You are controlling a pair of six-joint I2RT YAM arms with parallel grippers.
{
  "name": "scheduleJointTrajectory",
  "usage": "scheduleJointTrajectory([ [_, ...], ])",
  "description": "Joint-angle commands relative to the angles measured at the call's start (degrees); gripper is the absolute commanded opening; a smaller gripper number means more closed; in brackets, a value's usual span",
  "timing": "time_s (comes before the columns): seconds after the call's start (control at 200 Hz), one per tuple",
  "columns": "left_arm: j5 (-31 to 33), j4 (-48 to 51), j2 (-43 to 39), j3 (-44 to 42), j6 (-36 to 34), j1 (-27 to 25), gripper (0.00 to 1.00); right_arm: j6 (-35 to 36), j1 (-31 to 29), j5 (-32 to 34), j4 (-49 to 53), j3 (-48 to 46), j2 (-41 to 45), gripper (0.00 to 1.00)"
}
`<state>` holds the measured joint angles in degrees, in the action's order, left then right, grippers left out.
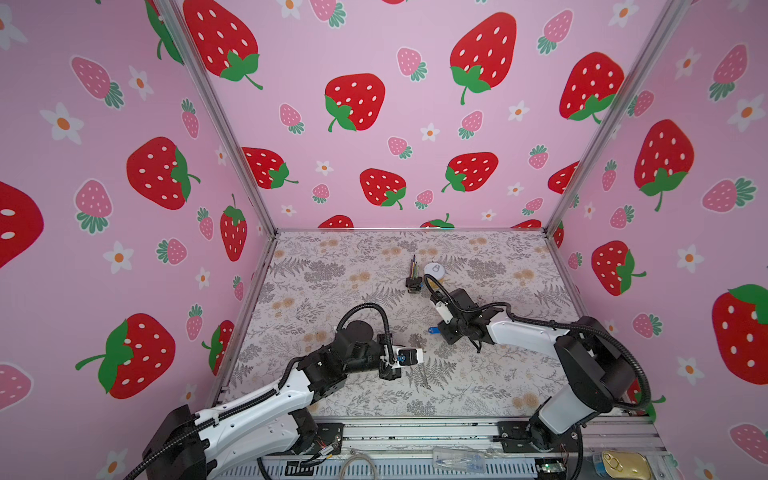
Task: Put the keys on the keyring
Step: 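Lower the right gripper over the key beside the blue tag, then close the right gripper on the key ring of the blue tag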
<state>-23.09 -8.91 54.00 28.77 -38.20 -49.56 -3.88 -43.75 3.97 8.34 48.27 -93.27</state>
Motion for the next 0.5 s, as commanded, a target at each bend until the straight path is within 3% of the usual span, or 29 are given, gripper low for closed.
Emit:
scheduleJointTrajectory([
  [0.0,-0.99,-0.77,-0.12,2.51,-1.29,-0.14,0.0,2.8,0.16,-0.81,1.91,1.5,-1.34,0.37],
  [0.255,-1.09,-0.79,0.0,2.61,-1.17,-0.17,0.0,4.22,0.58,-0.84,1.5,1.69,-2.89,0.33],
  [0.495,-1.25,-0.77,0.05,2.65,-1.07,-0.16,0.0,4.24,0.51,-2.18,1.41,1.57,-3.44,0.19],
])
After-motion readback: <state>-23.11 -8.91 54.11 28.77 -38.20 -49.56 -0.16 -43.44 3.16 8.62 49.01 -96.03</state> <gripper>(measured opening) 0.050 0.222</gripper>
